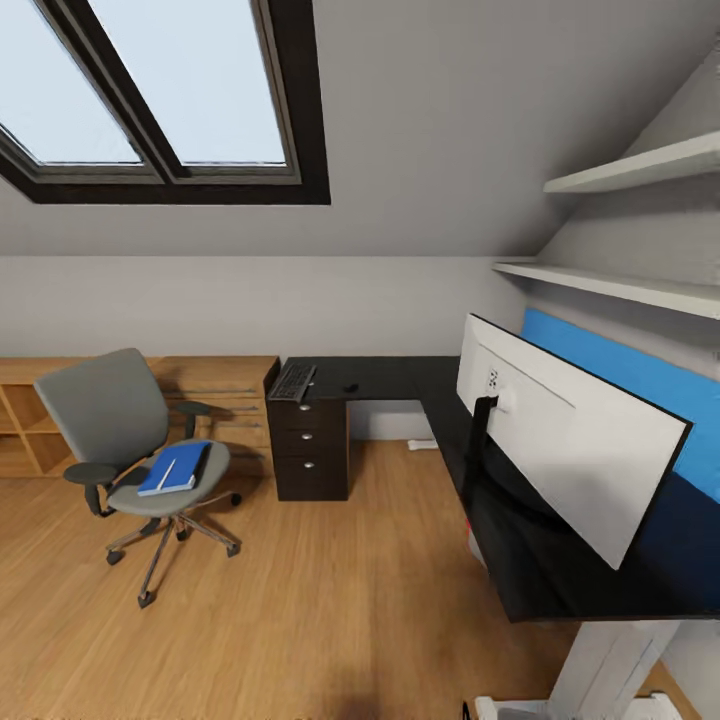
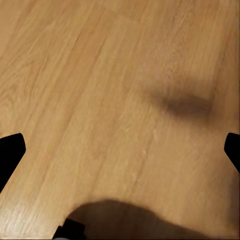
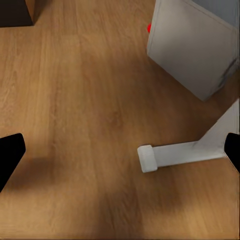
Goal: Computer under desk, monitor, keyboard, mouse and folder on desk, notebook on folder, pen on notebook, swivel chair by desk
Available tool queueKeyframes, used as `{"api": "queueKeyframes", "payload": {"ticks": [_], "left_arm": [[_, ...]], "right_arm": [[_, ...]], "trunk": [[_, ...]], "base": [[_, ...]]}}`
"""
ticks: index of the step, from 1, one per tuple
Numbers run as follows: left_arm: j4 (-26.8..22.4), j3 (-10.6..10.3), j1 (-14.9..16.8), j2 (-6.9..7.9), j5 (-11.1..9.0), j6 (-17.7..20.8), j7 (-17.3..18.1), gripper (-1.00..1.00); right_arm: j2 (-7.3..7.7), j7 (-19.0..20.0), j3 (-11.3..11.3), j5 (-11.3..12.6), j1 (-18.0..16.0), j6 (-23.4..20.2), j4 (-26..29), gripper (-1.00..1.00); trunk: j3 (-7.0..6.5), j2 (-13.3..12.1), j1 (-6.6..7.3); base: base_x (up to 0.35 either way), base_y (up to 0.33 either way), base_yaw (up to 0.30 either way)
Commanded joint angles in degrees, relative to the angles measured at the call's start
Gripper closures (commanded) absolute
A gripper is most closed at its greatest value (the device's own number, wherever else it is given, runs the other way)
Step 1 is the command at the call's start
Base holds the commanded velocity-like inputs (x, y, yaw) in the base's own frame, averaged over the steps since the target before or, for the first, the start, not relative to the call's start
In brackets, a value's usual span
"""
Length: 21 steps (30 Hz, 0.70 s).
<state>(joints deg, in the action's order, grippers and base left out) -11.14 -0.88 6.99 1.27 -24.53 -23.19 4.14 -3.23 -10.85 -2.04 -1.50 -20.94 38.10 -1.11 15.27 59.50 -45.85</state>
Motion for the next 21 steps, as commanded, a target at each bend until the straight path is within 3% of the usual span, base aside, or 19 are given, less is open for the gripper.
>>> {"api": "queueKeyframes", "payload": {"ticks": [1, 21], "left_arm": [[0.1, -0.1, 0.0, 0.02, -0.6, -0.2, 0.4, -1.00], [0.1, -0.1, 0.0, -0.04, -0.6, -0.1, 0.4, -1.00]], "right_arm": [[-0.02, -0.1, -0.2, -0.2, -0.1, 0.2, -0.1, -1.00], [-0.02, -0.1, -0.2, -0.2, -0.1, 0.2, -0.1, -1.00]], "trunk": [[0.13, 0.1, 0.01], [1.50, 0.1, 0.01]], "base": [[-0.123, -0.312, 0.000], [-0.098, -0.319, 0.000]]}}
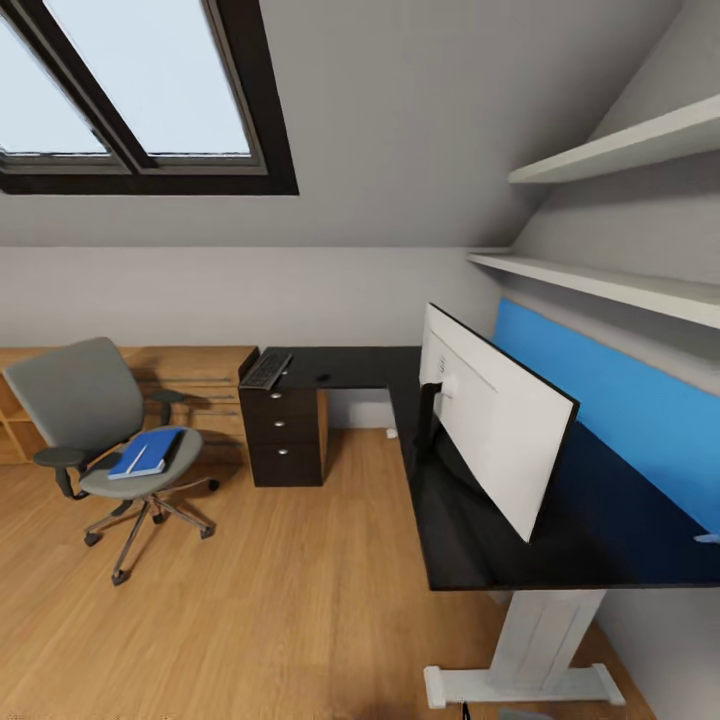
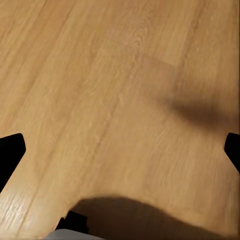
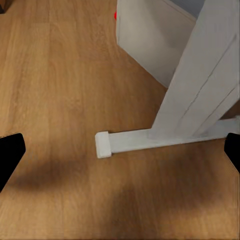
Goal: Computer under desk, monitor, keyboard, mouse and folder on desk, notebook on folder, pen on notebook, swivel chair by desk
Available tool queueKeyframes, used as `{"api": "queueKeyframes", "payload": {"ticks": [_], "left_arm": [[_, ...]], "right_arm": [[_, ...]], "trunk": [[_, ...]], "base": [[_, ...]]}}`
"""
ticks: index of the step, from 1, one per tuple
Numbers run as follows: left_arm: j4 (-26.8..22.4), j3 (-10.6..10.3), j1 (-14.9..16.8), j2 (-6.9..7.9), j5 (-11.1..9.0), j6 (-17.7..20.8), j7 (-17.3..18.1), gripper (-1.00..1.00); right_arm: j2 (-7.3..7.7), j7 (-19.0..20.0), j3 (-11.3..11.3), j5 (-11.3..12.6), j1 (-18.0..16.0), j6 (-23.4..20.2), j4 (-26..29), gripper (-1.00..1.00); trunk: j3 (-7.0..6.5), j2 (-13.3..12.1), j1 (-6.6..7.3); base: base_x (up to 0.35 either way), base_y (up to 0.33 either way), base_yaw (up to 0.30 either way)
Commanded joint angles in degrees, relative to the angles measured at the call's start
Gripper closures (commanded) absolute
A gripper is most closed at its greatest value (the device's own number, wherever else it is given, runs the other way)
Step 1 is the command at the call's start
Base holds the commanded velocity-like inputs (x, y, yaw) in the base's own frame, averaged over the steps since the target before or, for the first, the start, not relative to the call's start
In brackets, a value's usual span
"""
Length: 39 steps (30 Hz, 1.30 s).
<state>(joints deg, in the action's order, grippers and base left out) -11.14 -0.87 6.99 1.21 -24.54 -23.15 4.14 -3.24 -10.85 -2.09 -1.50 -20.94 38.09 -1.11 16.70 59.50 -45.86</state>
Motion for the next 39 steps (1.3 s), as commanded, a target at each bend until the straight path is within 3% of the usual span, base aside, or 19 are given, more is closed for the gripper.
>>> {"api": "queueKeyframes", "payload": {"ticks": [1, 20, 39], "left_arm": [[0.1, -0.1, 0.0, 0.02, -0.6, -0.2, 0.4, -1.00], [0.1, 0.0, 0.0, 0.08, -0.6, -0.2, 0.4, -1.00], [0.1, 0.0, 0.0, 0.10, -0.6, -0.2, 0.4, -1.00]], "right_arm": [[0.00, -0.1, -0.2, -0.2, -0.1, 0.2, -0.1, -1.00], [0.07, -0.2, -0.2, -0.2, -0.1, 0.2, -0.1, -1.00], [0.07, -0.1, -0.2, -0.2, -0.1, 0.2, -0.1, -1.00]], "trunk": [[0.12, 0.1, 0.02], [0.52, 0.1, 0.02], [0.53, 0.1, 0.02]], "base": [[-0.197, -0.252, 0.000], [-0.237, -0.192, 0.000], [-0.017, -0.014, 0.000]]}}
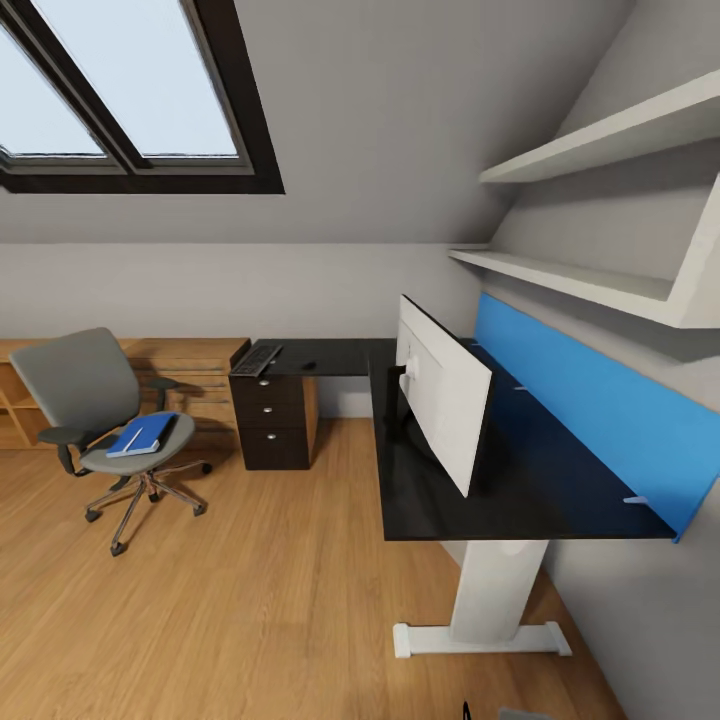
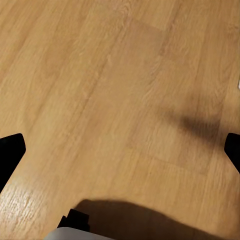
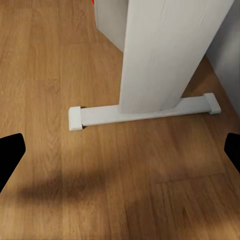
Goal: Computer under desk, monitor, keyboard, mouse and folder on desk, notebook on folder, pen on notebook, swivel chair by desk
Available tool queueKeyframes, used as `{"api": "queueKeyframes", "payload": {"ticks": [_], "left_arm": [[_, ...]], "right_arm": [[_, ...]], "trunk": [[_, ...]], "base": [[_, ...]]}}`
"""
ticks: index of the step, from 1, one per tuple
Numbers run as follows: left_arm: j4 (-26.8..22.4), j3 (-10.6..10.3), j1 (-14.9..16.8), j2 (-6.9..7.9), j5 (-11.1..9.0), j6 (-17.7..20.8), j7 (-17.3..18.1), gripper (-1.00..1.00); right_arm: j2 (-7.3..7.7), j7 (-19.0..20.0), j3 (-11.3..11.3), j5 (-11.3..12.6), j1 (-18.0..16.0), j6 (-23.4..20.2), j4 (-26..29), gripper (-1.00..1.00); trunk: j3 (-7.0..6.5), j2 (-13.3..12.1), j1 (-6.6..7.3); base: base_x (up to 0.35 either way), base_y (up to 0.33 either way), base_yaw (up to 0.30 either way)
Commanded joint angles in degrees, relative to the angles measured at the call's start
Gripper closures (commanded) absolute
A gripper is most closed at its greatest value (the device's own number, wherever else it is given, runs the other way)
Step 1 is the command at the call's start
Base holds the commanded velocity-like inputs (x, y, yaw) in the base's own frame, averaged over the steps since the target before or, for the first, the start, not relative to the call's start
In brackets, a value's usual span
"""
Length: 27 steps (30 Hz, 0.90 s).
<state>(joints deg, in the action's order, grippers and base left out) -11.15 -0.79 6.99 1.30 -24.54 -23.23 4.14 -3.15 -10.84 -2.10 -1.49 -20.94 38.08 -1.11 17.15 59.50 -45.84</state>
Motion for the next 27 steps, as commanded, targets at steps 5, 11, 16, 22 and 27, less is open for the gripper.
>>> {"api": "queueKeyframes", "payload": {"ticks": [5, 11, 16, 22, 27], "left_arm": [[0.1, -0.1, 0.0, 0.02, -0.6, -0.1, 0.4, -1.00], [0.1, -0.1, 0.0, -0.03, -0.6, -0.1, 0.4, -1.00], [0.1, -0.1, 0.0, -0.08, -0.5, -0.2, 0.4, -1.00], [0.1, -0.1, 0.0, -1.04, -0.6, -0.2, 0.4, -1.00], [0.1, -0.1, 0.0, -1.30, -0.7, -0.2, 0.4, -1.00]], "right_arm": [[-0.01, -0.2, -0.2, -0.2, -0.1, 0.2, -0.1, -1.00], [-0.01, -0.1, -0.2, -0.2, -0.1, 0.2, -0.1, -1.00], [0.05, -0.1, -0.2, -0.2, -0.1, 0.2, -0.1, -1.00], [0.08, -0.1, -0.2, -0.2, -0.1, 0.2, -0.1, -1.00], [0.12, -0.1, -0.2, -0.2, -0.1, 0.2, -0.1, -1.00]], "trunk": [[0.07, 0.0, 0.00], [0.07, 0.0, 0.00], [0.07, 0.0, 0.00], [-0.29, -0.8, 0.44], [-1.19, -2.8, 1.53]], "base": [[0.004, 0.000, 0.000], [0.052, 0.000, 0.000], [0.018, 0.000, 0.000], [0.004, 0.000, 0.000], [0.001, 0.000, 0.000]]}}
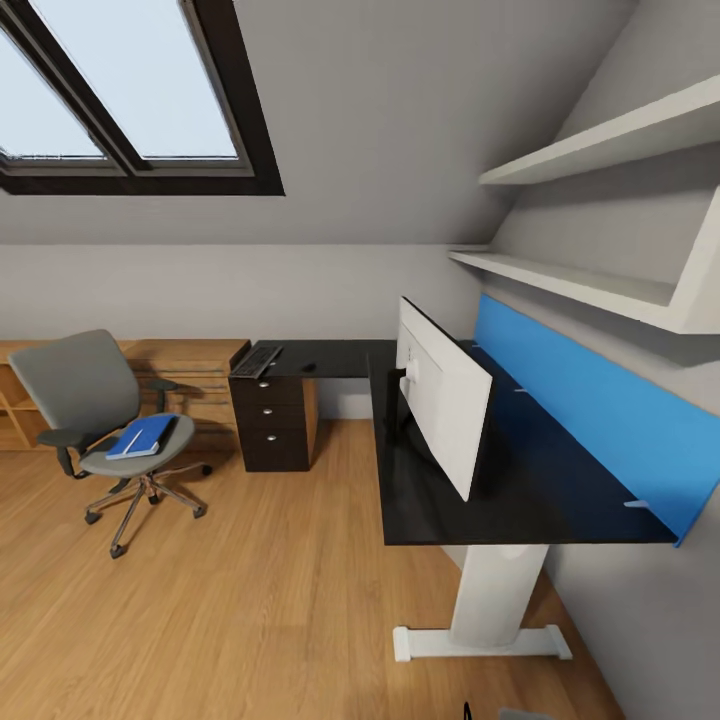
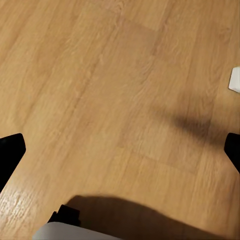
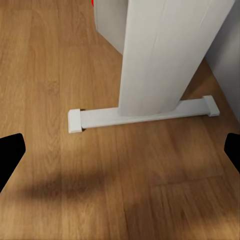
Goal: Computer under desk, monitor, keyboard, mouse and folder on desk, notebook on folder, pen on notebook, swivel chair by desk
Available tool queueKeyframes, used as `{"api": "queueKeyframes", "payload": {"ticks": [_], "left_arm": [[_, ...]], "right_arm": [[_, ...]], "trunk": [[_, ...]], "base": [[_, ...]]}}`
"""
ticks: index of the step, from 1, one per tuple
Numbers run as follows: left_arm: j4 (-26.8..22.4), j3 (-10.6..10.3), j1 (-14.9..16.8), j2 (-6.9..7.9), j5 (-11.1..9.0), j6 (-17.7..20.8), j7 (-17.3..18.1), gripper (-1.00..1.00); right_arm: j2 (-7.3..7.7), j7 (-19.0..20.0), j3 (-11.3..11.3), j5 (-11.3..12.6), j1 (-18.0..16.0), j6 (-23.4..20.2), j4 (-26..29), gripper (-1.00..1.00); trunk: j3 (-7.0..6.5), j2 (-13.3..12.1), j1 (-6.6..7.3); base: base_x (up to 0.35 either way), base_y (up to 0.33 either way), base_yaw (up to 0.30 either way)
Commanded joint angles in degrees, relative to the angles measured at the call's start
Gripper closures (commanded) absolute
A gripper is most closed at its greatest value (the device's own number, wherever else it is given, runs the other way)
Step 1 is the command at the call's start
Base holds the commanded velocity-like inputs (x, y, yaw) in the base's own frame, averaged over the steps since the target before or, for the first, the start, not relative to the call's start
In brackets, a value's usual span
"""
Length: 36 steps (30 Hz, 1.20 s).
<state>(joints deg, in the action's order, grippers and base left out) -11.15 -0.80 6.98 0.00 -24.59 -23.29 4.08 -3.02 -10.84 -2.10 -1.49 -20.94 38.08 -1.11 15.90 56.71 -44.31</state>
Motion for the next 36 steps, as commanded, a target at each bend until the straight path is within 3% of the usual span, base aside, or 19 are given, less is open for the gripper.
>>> {"api": "queueKeyframes", "payload": {"ticks": [1, 26, 36], "left_arm": [[0.1, -0.1, 0.0, -0.02, -0.6, -0.2, 0.4, -1.00], [0.1, 0.3, 0.0, -0.03, -1.0, -0.2, 0.3, -1.00], [0.1, 2.0, 0.0, 0.18, -4.0, -0.3, 0.1, -1.00]], "right_arm": [[0.00, -0.1, -0.2, -0.2, -0.1, 0.2, -0.1, -1.00], [0.13, -0.2, -0.3, 0.1, -0.1, 0.2, 0.0, -1.00], [0.03, -0.2, -0.2, 0.1, -0.1, 0.3, 0.0, -1.00]], "trunk": [[-0.11, -0.4, 0.22], [-4.60, -10.4, 5.71], [-6.40, -14.4, 7.91]], "base": [[0.000, 0.000, 0.000], [0.000, 0.000, 0.000], [0.000, 0.000, 0.000]]}}
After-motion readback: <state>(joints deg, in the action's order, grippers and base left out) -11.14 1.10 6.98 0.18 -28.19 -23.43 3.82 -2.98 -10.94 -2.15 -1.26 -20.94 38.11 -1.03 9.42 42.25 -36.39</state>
